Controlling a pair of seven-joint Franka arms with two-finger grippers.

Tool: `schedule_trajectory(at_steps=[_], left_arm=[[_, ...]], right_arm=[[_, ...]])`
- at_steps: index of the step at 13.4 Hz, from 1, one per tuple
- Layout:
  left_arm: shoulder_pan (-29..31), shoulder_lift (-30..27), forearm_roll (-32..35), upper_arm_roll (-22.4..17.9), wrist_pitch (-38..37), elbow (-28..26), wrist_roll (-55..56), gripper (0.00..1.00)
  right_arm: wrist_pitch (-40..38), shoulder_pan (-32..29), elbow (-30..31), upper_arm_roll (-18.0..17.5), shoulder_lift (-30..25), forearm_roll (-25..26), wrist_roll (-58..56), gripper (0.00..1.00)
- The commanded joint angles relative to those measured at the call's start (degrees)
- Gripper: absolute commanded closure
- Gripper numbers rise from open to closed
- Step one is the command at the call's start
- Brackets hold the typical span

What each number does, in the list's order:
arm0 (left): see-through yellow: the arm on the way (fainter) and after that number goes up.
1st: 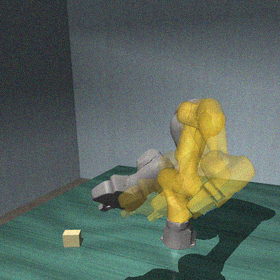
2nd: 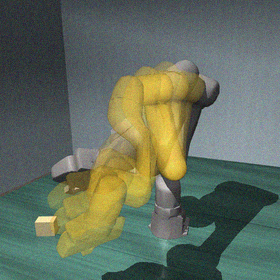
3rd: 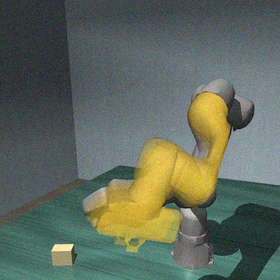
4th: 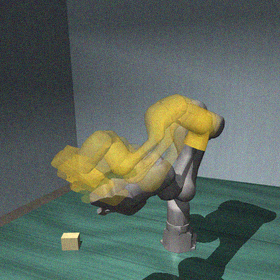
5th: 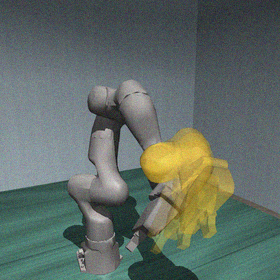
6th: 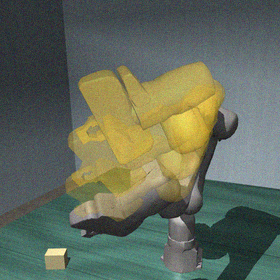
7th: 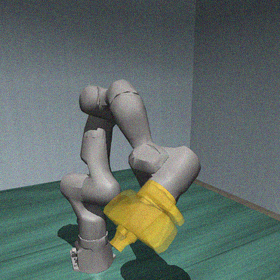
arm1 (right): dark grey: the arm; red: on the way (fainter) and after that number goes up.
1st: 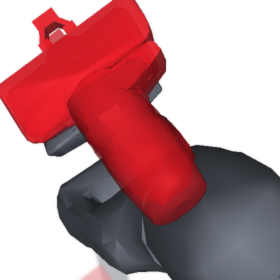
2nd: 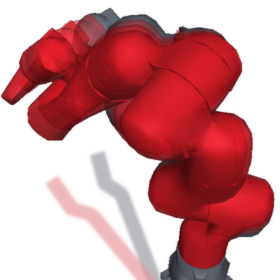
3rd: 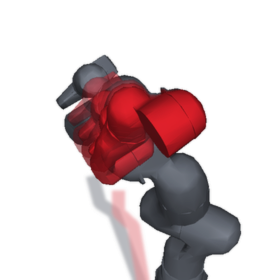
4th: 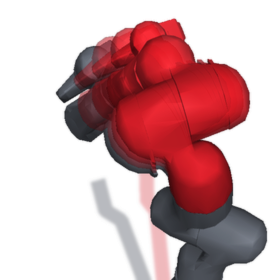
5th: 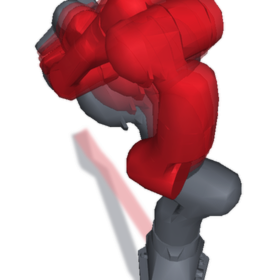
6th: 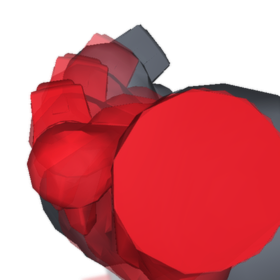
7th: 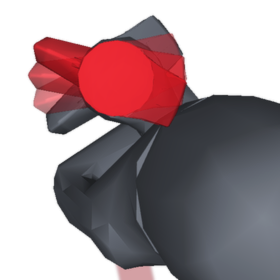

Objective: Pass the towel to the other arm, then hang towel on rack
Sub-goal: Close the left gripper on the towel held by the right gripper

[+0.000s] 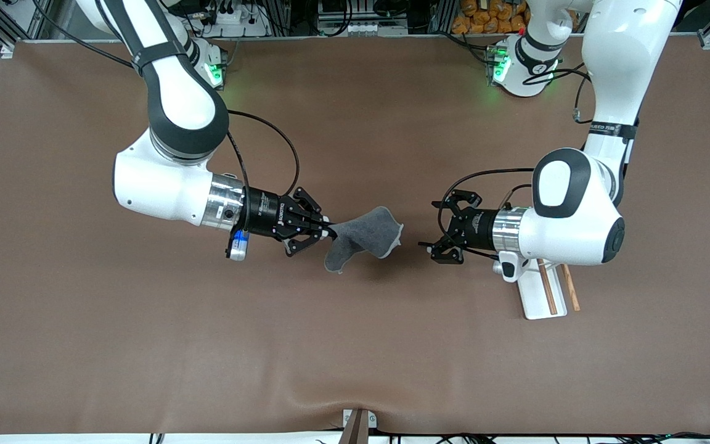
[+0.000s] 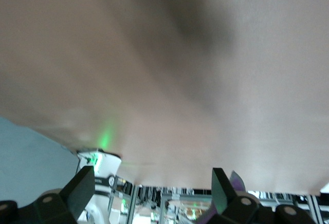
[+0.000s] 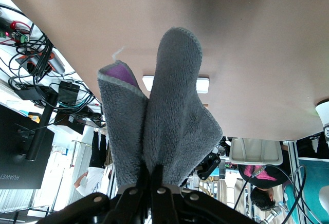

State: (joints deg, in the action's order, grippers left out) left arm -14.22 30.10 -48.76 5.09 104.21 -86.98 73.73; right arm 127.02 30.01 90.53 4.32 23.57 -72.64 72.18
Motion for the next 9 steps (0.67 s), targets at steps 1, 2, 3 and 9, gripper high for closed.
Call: schedule_trajectory(at_steps=[1, 2, 3, 9], left_arm=[[-0.02, 0.48, -3.35, 0.18, -0.06, 1.19, 1.42, 0.00], [0.07, 0.57, -4.23, 0.18, -0.06, 1.19, 1.42, 0.01], [-0.02, 0.92, -5.02, 0.18, 0.03, 1.19, 1.42, 0.02], [-0.55, 1.89, -10.03, 0.18, 2.66, 1.37, 2.82, 0.10]], right_arm=[[0.07, 0.67, -1.41, 0.52, 0.68, -1.28, 1.03, 1.00], [0.07, 0.67, -1.41, 0.52, 0.68, -1.28, 1.03, 1.00], [0.07, 0.67, -1.50, 0.52, 0.68, -1.28, 1.03, 1.00], [0.07, 0.67, -1.50, 0.52, 0.68, -1.19, 0.85, 1.00]])
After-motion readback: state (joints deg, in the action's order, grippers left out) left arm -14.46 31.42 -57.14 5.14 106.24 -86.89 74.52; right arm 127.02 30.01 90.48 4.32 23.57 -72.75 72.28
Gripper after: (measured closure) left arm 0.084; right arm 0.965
